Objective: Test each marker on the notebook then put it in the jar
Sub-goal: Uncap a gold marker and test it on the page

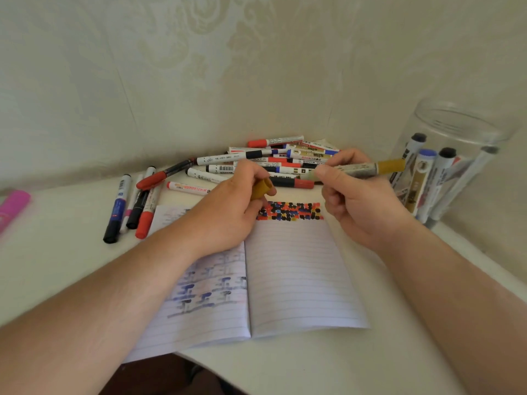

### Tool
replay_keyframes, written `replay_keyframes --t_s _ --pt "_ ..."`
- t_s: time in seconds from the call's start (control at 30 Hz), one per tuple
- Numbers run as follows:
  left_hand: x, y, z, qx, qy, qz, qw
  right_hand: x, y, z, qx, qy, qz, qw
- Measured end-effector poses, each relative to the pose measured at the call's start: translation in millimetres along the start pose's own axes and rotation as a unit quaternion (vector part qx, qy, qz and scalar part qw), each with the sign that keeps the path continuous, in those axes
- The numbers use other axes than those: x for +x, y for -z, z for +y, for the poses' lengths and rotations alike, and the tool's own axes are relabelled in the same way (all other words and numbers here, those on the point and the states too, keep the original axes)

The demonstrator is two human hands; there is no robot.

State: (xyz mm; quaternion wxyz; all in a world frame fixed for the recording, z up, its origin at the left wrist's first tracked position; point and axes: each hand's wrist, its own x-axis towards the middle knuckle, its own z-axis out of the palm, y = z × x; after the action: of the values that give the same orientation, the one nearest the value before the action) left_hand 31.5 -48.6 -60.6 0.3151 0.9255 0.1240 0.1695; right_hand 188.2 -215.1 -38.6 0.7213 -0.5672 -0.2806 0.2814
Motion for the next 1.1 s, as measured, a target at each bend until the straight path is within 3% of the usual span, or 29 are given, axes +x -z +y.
replay_keyframes --t_s 0.2,0.4,0.47,0.57,0.7,0.8,1.1 --pt "-0.4 -0.8 -2.3 -0.032 0.003 -0.007 0.999 -4.2 -9.5 3.5 -0.005 0.013 -0.04 0.999" --pt "-1.0 1.8 1.7 0.0 -0.003 -0.01 1.0 -2.7 -11.7 9.8 -0.1 0.019 -0.055 0.993" --pt "-1.1 2.4 2.8 0.015 -0.005 -0.005 1.0 -4.1 -13.7 7.7 -0.108 -0.011 -0.068 0.992" --pt "-0.8 3.1 0.9 -0.021 -0.013 0.008 1.0 -3.9 -11.5 2.7 -0.005 -0.096 -0.096 0.991" --pt "-2.2 5.0 0.0 -0.144 0.001 0.011 0.99 -0.4 -10.9 0.9 -0.02 -0.101 -0.016 0.995" --pt "-1.3 6.3 0.6 -0.17 0.004 0.016 0.985 2.1 -9.6 -0.2 -0.025 -0.115 0.044 0.992" --pt "-2.2 4.9 1.6 -0.145 -0.028 -0.001 0.989 -0.2 -14.9 3.0 -0.02 -0.156 0.037 0.987"
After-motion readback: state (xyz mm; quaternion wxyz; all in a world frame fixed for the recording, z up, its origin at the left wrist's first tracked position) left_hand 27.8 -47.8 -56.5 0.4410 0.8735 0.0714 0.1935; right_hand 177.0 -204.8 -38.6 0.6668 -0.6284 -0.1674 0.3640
